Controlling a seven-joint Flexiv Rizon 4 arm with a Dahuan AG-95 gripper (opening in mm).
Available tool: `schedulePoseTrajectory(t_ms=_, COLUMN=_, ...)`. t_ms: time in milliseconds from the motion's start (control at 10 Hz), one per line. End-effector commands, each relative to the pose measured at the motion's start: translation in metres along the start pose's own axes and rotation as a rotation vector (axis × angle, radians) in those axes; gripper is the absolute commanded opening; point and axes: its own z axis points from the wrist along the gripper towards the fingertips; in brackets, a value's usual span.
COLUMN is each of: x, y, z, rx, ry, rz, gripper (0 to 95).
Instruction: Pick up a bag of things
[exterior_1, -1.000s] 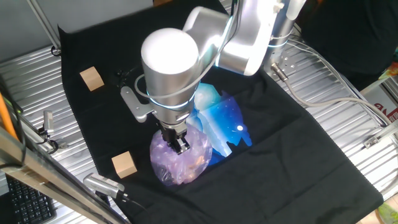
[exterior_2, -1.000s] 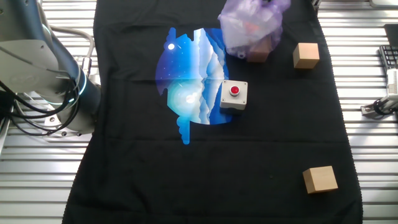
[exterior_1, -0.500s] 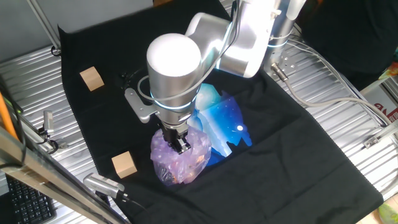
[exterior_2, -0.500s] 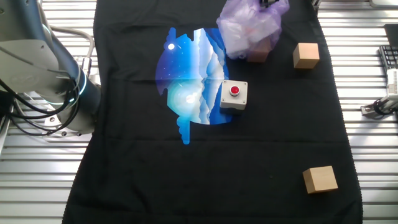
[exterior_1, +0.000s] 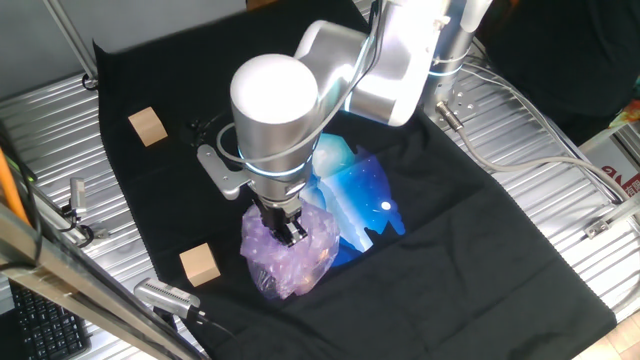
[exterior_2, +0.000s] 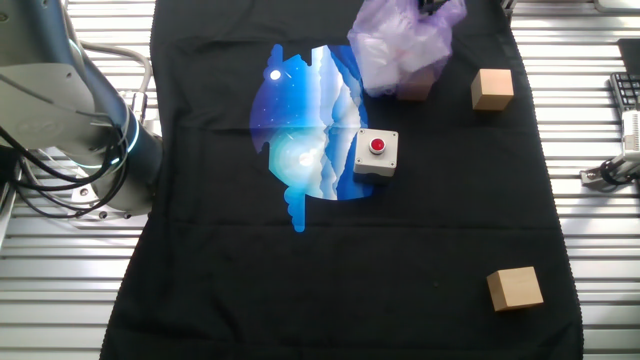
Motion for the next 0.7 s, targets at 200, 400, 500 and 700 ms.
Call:
schedulePoseTrajectory(t_ms=200, x=0.0002, y=-0.0001, z=0.0001, rx=-0.001, ry=-0.002, rz=-0.007, gripper=95.0)
schedulePoseTrajectory(t_ms=400, x=0.0001, y=-0.0001, z=0.0002, rx=-0.002, ry=-0.003, rz=-0.007, gripper=95.0)
schedulePoseTrajectory(t_ms=500, x=0.0001, y=-0.0001, z=0.0002, rx=-0.007, ry=-0.006, rz=-0.007, gripper=95.0)
schedulePoseTrajectory(t_ms=700, x=-0.002, y=-0.0007, z=-0.0046, rx=-0.014, ry=-0.014, rz=-0.006, gripper=95.0)
